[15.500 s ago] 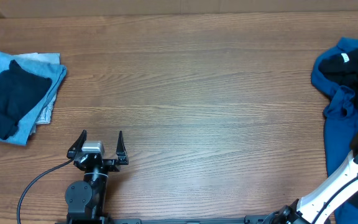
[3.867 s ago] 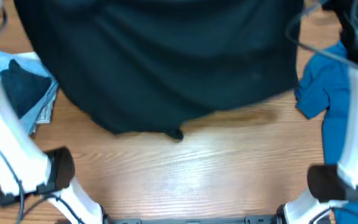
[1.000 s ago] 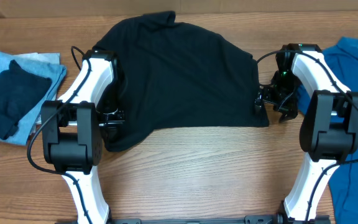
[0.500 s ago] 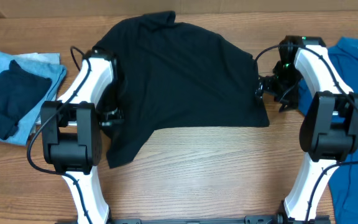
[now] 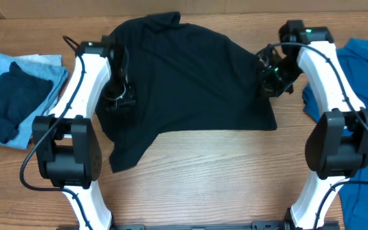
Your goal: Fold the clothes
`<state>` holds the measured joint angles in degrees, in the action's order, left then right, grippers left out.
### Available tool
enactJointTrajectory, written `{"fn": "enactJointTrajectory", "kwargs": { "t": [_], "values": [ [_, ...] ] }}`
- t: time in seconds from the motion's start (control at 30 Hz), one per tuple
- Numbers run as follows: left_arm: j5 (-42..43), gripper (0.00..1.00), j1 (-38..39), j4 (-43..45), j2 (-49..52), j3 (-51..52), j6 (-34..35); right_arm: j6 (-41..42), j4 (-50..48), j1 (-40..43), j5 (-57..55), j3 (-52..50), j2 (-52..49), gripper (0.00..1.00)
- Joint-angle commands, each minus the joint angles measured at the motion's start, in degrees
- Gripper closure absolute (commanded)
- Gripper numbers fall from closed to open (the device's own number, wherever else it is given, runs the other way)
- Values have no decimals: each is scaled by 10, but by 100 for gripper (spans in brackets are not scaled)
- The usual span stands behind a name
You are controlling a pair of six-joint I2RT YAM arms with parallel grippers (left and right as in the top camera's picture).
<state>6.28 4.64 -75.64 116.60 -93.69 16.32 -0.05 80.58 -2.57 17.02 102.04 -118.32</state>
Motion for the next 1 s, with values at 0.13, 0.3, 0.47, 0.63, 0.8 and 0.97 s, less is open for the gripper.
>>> {"fn": "enactJointTrajectory", "kwargs": {
  "t": [0.13,0.3,0.47,0.63,0.8,0.97],
  "values": [
    [6,96,2,43,-6,97,-9,92,-106,1,-76,-165,12,96],
    [7,96,3,122,-6,157,-4,111,-184,1,-134,-234,12,96],
    [-110,96,-2,58,-6,163,47,138,-195,6,-204,-242,12,96],
    [-107,96,-2,50,-6,203,52,138,-187,41,-204,-254,12,96],
    [-107,96,-2,-1,-6,212,52,154,-120,56,-195,-254,12,96],
    [-92,96,-1,-33,-33,185,52,152,-96,56,-173,-210,17,96]
  ]
}}
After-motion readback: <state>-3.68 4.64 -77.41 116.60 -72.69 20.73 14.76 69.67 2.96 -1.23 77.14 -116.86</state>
